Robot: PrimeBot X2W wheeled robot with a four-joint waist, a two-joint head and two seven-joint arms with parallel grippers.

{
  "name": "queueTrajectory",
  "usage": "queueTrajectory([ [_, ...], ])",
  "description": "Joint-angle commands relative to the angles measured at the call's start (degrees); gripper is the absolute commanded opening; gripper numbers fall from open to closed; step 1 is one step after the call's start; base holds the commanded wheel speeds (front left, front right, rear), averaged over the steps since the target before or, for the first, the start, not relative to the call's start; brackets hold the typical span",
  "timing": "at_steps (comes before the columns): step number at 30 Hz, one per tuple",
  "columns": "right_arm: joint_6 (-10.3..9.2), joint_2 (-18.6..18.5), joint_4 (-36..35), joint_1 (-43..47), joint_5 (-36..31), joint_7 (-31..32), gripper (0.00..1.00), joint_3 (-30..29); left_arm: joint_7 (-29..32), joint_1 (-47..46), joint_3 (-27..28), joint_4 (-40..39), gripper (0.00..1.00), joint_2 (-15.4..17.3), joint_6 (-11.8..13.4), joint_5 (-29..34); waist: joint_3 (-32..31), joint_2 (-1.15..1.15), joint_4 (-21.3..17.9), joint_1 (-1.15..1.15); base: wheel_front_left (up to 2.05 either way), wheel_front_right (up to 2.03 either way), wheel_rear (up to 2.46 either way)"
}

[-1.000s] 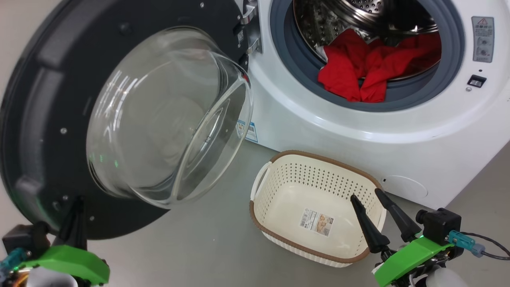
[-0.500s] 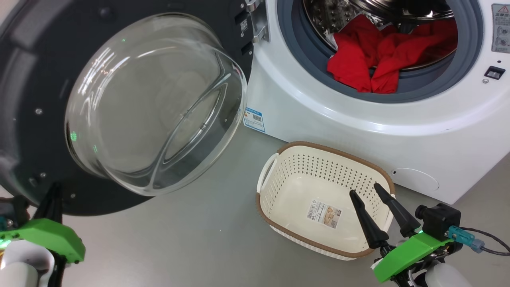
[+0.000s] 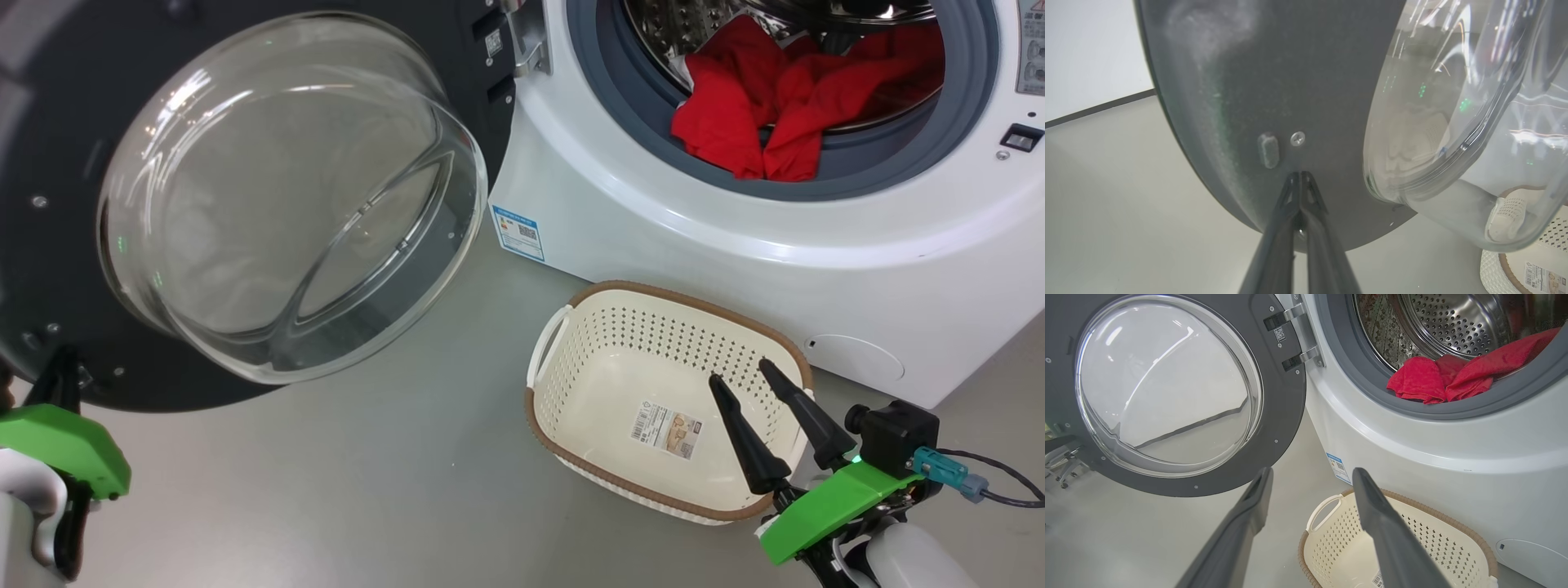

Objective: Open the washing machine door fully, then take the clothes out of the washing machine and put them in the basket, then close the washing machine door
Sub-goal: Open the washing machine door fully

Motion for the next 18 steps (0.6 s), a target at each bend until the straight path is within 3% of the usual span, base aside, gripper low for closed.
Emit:
queueTrajectory([
  [1, 0.09, 0.1, -1.3, -1.3, 0.7, -0.7, 1.0, 1.1, -0.8, -3.0, 2.1, -0.4, 0.0, 4.1, -0.2, 0.3, 0.2, 0.0, -0.1, 0.0, 0.0, 0.0, 0.0],
  [18, 0.09, 0.2, -1.2, -1.5, 1.0, -0.7, 1.0, 0.7, -4.5, -6.7, 0.3, 7.2, 0.0, 4.4, -1.4, 0.3, 0.3, 0.0, -0.8, 0.0, 0.0, 0.0, 0.0],
])
